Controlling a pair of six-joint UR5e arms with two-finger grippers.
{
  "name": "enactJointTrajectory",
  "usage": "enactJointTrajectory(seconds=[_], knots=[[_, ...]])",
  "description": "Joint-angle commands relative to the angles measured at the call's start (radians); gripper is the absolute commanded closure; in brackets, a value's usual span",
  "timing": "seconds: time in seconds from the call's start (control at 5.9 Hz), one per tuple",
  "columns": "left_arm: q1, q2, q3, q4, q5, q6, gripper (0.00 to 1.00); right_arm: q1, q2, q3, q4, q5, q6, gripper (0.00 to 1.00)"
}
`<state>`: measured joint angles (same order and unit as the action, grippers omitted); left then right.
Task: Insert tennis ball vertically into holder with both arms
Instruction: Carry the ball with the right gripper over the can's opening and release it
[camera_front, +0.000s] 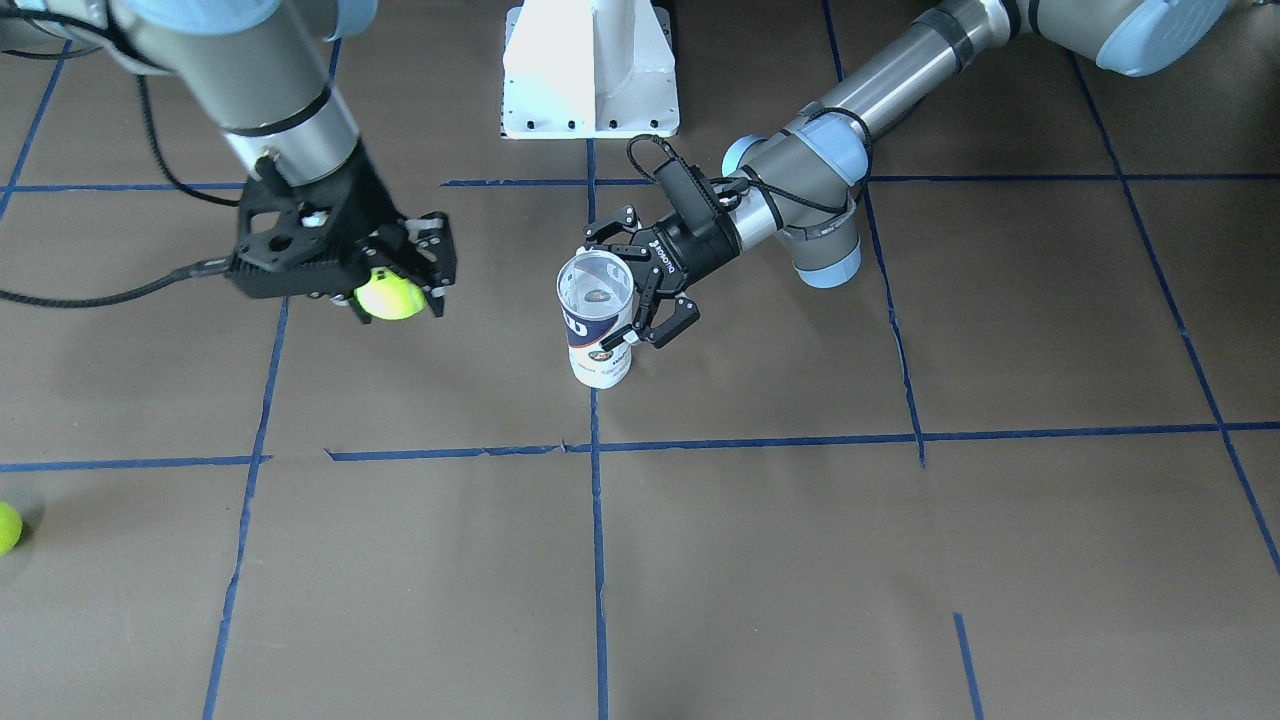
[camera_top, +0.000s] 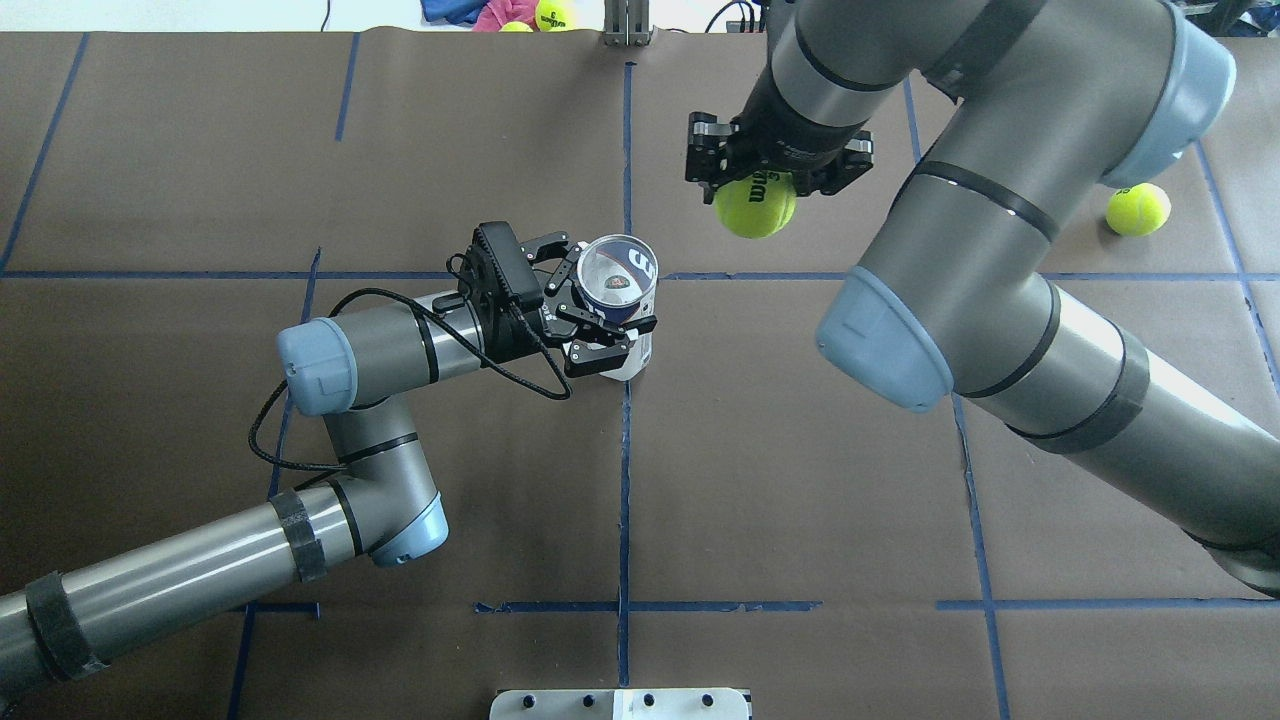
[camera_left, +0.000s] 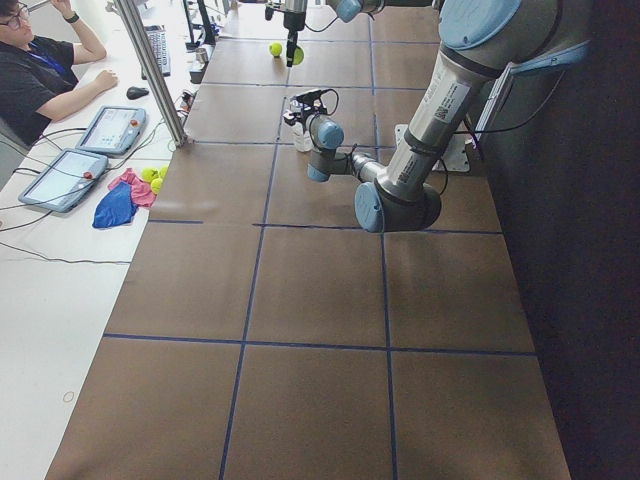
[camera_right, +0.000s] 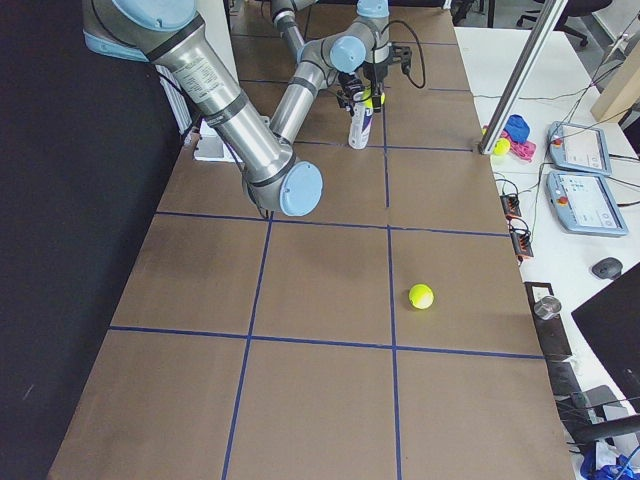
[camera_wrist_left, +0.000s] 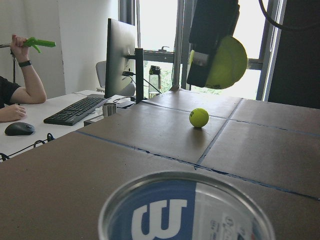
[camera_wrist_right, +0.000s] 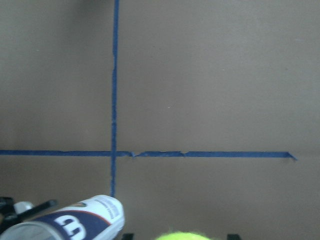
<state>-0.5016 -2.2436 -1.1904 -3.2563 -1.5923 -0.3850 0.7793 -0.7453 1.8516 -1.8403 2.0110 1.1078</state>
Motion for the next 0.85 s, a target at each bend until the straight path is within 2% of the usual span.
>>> enactJointTrajectory(seconds=[0.0, 0.17, 0.34, 0.51, 0.68], knots=[[0.002, -0.001, 0.000, 0.000, 0.000, 0.000, 0.03, -0.075, 0.157, -0.119, -0.034, -0.073, 0.111, 0.93], [0.002, -0.001, 0.000, 0.000, 0.000, 0.002, 0.03, -0.099, 0.225, -0.212, -0.031, -0.099, 0.160, 0.88], [0.002, -0.001, 0.000, -0.002, 0.000, 0.002, 0.03, -0.132, 0.221, -0.219, -0.030, -0.148, 0.165, 0.81], [0.002, -0.001, 0.000, -0.002, 0.000, 0.002, 0.03, -0.137, 0.218, -0.221, -0.030, -0.156, 0.178, 0.68], [0.002, -0.001, 0.000, -0.002, 0.000, 0.002, 0.03, -0.137, 0.198, -0.218, -0.030, -0.156, 0.176, 0.60]])
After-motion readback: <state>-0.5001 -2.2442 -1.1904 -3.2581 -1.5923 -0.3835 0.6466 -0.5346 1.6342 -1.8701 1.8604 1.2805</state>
